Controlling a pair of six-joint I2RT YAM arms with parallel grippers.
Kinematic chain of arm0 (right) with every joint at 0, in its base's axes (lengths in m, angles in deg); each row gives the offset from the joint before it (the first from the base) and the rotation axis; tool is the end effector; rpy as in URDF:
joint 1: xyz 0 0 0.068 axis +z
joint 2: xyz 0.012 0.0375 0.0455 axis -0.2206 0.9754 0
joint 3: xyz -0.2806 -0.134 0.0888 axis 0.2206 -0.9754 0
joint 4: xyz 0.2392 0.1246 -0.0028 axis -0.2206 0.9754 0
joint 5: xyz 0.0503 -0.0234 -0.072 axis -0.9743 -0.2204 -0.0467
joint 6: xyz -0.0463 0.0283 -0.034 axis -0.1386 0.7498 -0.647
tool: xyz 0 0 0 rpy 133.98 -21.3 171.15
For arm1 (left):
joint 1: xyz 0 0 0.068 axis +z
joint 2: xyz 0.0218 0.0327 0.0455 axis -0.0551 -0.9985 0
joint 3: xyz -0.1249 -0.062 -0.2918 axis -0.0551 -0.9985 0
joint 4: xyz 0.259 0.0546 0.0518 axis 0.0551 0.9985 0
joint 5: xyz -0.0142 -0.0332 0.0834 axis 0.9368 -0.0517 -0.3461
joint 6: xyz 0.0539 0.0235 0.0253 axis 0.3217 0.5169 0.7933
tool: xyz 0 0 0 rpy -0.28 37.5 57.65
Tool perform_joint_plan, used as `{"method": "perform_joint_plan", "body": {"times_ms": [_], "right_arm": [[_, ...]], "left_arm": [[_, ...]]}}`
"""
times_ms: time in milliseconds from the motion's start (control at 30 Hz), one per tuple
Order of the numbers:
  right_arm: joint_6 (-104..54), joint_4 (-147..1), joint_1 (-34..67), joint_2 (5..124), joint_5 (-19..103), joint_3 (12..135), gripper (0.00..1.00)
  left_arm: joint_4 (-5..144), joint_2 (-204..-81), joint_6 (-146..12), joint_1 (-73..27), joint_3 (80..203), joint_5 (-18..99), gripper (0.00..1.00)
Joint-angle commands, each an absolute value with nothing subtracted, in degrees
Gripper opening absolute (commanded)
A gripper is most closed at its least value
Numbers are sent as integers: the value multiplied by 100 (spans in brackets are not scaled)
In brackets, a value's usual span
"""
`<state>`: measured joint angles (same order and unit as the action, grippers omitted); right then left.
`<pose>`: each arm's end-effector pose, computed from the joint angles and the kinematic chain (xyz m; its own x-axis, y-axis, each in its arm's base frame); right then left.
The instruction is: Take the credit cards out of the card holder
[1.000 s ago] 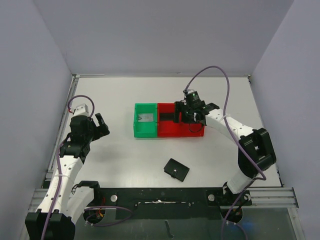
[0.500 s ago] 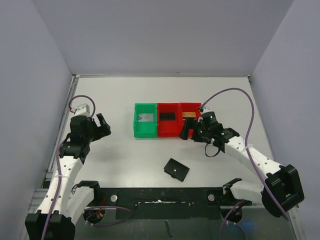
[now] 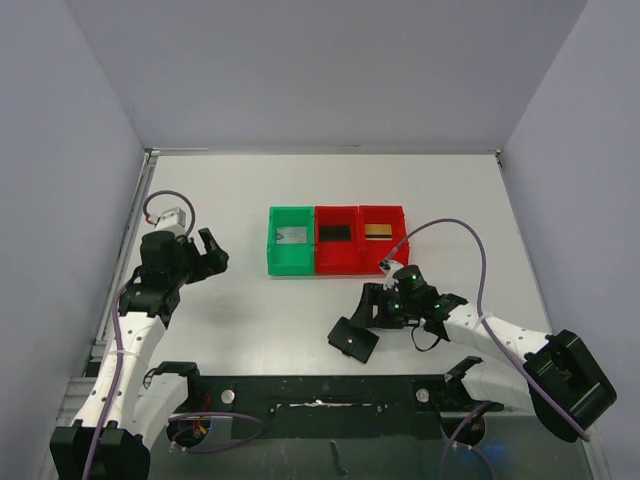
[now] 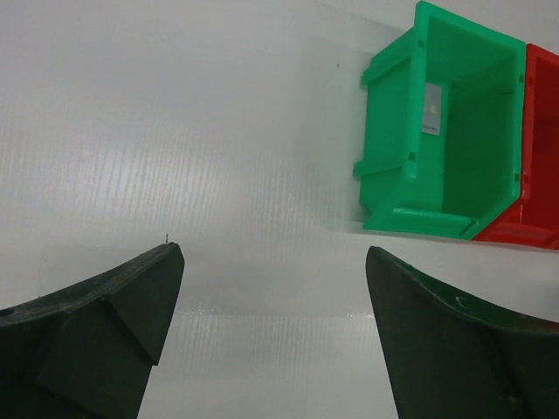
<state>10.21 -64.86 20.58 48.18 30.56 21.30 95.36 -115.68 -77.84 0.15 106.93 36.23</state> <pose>0.1533 0.1202 0.1866 -0.9378 0.1428 -0.3165 -0.0911 0.7784 0.6212 0.1715 -0.0125 0.2919 -0.5618 -0.3584 -0.7456 -0.1182 0.9268 -0.3565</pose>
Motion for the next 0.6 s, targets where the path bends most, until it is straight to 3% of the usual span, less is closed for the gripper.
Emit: {"method": "perform_joint_plan", "body": {"times_ms": [0,200,367,567], "right_arm": [[1111,-7061,2400,4685,2905,1901,66],[1357,-7146,2575,4551,2764,1492,59],[1743,-7185,2580,4287,2620,1432,41],[2331,-8115,2774,4328,2349,1074,46]], "left_arm": [[9280,-11604,-7731,-43,10859,3880,85],[9222,-11814,-7747,-165,10840,3898,83],[9258,-12118,-7794,-693,10861,3321,82],[9286,-12278,-8093,-1765,10807,2712,79]]}}
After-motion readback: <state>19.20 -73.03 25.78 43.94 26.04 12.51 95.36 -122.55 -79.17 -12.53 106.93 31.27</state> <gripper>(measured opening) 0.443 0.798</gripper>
